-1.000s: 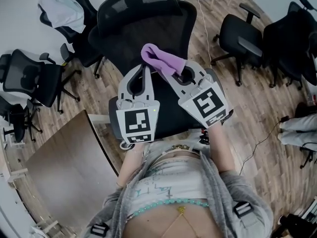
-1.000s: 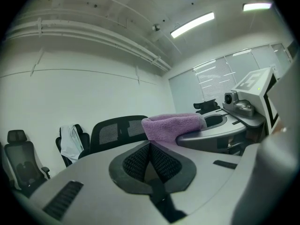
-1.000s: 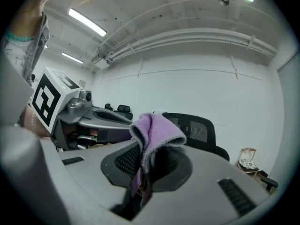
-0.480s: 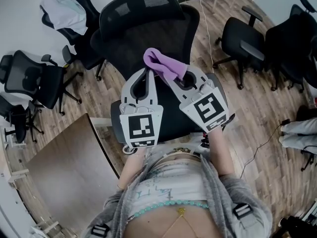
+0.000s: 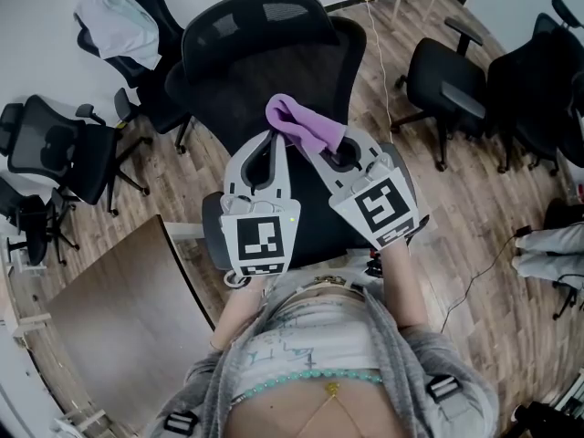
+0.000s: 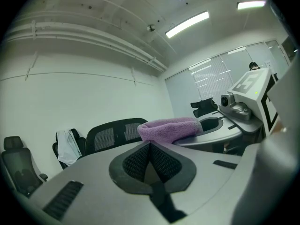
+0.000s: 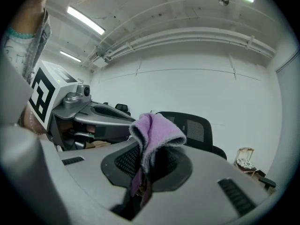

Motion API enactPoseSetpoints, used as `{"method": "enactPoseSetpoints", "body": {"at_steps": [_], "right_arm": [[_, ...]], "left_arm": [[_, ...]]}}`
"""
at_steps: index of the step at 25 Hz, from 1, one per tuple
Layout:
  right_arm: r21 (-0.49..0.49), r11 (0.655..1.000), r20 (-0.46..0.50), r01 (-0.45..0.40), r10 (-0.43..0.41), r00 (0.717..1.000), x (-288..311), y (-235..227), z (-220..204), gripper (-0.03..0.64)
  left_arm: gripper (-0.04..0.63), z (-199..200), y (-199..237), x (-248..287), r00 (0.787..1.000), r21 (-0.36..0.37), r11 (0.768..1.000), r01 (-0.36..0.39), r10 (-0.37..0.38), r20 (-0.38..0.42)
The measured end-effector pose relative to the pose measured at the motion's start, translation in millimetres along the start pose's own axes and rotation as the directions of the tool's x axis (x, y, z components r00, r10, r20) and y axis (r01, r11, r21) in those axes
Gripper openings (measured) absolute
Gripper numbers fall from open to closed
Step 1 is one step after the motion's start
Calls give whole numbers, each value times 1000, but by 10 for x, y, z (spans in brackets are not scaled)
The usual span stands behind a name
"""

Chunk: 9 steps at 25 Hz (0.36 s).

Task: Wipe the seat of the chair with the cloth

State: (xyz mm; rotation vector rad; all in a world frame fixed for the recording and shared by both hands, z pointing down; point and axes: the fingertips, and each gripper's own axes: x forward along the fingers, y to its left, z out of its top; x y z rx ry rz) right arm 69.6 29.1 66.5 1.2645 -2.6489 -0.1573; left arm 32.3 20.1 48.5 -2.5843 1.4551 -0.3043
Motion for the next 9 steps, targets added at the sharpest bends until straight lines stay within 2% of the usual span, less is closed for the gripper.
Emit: {"method": "enactPoseSetpoints", "body": {"at_steps": [9], "right_arm": [[-7,1000,-8,-6,6,1000,17,-14,-12,46]], "left_arm": [[-3,20,-41,35,1000,66,998,-6,6,-5]]}}
